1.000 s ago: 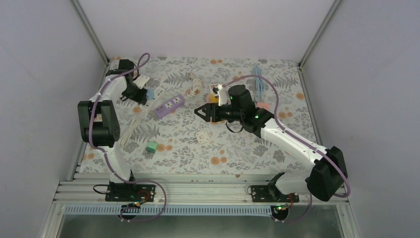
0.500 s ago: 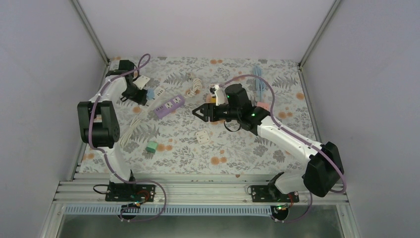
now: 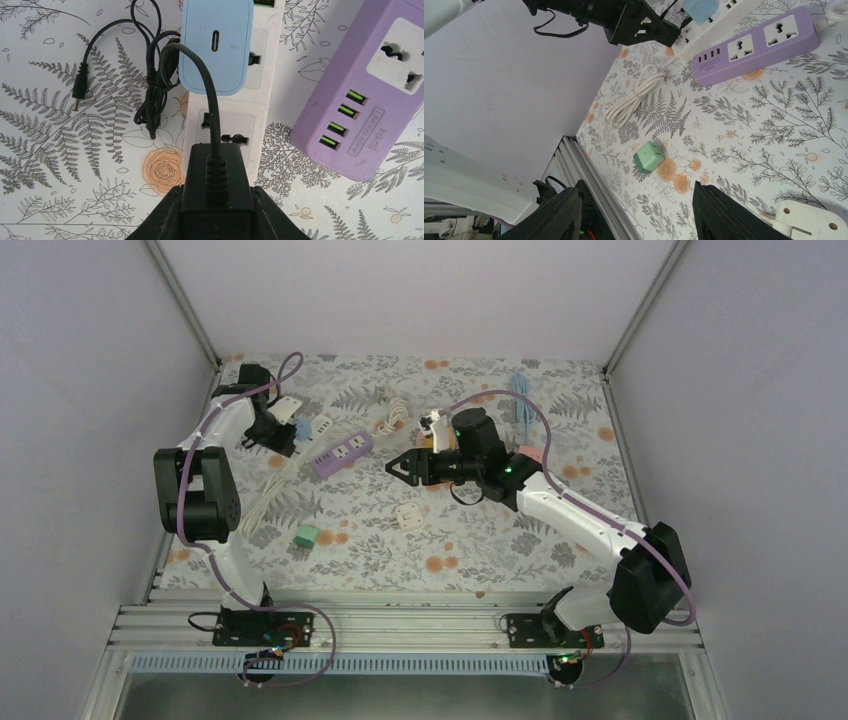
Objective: Insert the plug
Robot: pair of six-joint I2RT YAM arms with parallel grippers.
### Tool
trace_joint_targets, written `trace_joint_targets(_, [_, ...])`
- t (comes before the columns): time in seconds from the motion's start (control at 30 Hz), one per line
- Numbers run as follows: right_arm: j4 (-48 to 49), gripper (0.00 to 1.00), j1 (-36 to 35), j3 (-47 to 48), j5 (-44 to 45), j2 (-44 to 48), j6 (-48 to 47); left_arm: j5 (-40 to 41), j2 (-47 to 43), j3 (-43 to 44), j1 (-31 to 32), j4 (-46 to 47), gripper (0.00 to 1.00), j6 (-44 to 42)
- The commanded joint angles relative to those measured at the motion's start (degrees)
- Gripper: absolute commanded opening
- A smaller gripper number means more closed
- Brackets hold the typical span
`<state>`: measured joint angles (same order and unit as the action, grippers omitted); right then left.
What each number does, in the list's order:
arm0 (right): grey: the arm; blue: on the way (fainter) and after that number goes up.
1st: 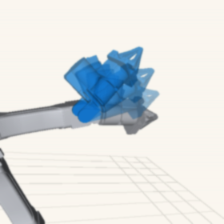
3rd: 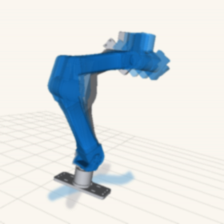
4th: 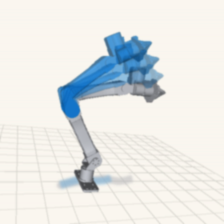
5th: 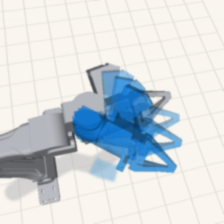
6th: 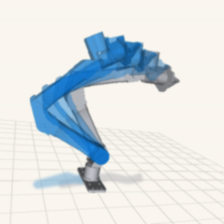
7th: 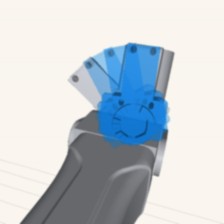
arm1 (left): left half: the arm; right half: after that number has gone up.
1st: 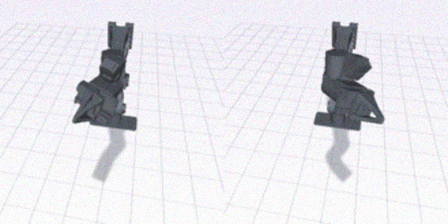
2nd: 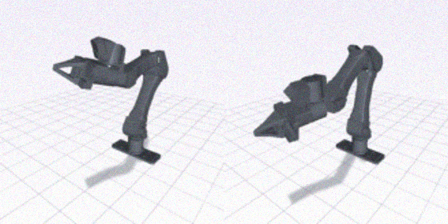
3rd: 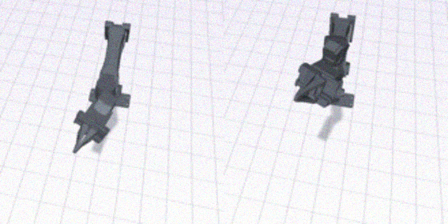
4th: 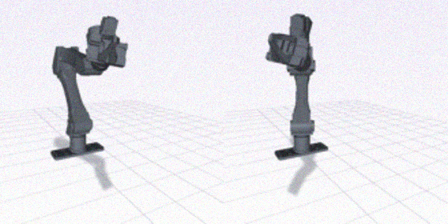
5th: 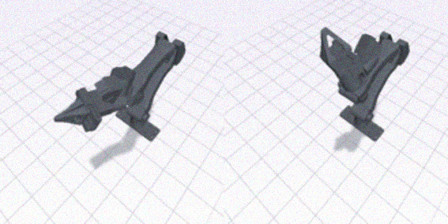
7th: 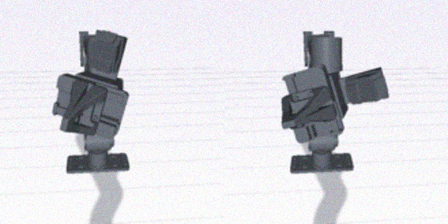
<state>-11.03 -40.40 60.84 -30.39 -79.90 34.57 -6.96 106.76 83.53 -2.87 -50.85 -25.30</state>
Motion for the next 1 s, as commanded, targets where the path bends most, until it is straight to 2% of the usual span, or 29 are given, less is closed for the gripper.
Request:
trace_joint_targets(0.0, [1.91, 0.58, 0.40, 1.04, -1.03, -0.10, 0.73, 2.00, 0.98, 2.90, -0.32, -1.01, 0.12, -2.06])
trace_joint_targets(0.17, [0.74, 0.58, 0.34, 1.47, -0.82, -0.46, 0.32, 3.11, 3.08, 6.67, -0.04, -2.67, 0.12, -4.59])
trace_joint_targets(0.33, [0.31, 0.58, 0.40, 1.59, -0.38, -0.75, 0.51, -2.07, 4.25, 7.74, 0.38, -3.90, 0.12, -6.22])
trace_joint_targets(0.43, [0.99, 0.57, 0.28, 1.74, -0.66, -1.12, 1.36, -2.27, 4.21, 6.73, 0.74, -4.23, 0.13, -6.51])
trace_joint_targets(0.97, [0.94, 0.57, 0.32, 1.65, -0.66, -1.23, 1.48, 1.58, 4.93, 4.85, 0.85, -3.96, 0.13, -4.77])
